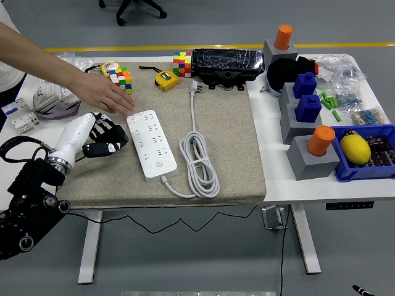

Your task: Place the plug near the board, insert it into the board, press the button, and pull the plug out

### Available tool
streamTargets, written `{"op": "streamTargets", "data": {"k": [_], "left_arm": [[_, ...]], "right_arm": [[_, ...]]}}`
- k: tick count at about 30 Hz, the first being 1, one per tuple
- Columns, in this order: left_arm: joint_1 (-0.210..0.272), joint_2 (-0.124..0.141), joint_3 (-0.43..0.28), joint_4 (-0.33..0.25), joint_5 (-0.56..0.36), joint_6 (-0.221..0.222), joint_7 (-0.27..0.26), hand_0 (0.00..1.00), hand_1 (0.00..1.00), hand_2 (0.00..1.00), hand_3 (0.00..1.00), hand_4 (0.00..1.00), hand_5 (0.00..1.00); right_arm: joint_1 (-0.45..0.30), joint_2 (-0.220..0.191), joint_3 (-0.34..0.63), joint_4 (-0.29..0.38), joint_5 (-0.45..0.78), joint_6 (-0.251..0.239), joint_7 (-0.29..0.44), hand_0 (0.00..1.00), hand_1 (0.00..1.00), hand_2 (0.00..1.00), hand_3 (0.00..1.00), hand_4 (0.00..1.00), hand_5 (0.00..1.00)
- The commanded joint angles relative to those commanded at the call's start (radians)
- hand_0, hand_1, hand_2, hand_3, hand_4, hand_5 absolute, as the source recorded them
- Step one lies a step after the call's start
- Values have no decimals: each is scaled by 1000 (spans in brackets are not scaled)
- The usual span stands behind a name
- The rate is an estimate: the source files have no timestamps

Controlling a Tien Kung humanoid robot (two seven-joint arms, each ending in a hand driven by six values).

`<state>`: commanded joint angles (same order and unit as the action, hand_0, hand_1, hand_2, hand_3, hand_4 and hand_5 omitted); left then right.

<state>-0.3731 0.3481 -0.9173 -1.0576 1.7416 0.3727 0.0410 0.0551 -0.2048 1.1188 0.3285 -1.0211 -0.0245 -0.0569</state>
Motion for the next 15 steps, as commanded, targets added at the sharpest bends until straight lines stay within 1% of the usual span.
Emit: {"op": "streamTargets", "data": {"k": [1, 2, 5, 7, 8, 13, 14, 15], "left_arm": [[1, 0, 1, 5, -9, -6, 1, 356, 369, 380, 487, 655, 2], [2, 0, 1, 8, -14, -10, 2, 427, 443, 464, 531, 699, 75], [7, -6, -1, 7, -15, -33, 23, 427, 443, 464, 531, 699, 75], [8, -10, 0, 6, -9, -36, 29, 427, 443, 464, 531, 699, 75], [8, -12, 0, 5, -3, -37, 34, 679, 646, 556, 579, 864, 206], [5, -14, -1, 3, 12, -42, 52, 679, 646, 556, 579, 864, 206], [5, -13, -3, 1, 8, -45, 57, 726, 724, 676, 640, 907, 247], [6, -11, -5, -2, 9, -52, 67, 726, 724, 676, 640, 907, 247]], "right_arm": [[0, 0, 0, 1, 0, 0, 0, 653, 652, 658, 570, 991, 558], [-1, 1, 0, 1, 0, 0, 0, 652, 651, 658, 571, 991, 559], [-1, 2, 1, 3, 0, 0, 1, 652, 651, 658, 571, 991, 559], [-1, 2, 1, 3, 0, 0, 1, 652, 651, 658, 571, 991, 559], [-1, 2, 1, 5, -1, 0, 1, 651, 651, 658, 571, 991, 558], [-1, 3, 6, 5, -2, 0, 0, 651, 651, 658, 571, 991, 558], [-1, 3, 7, 4, -2, 1, 0, 651, 652, 658, 570, 991, 558], [-2, 3, 7, 3, -2, 1, -1, 651, 652, 658, 570, 991, 558]]}}
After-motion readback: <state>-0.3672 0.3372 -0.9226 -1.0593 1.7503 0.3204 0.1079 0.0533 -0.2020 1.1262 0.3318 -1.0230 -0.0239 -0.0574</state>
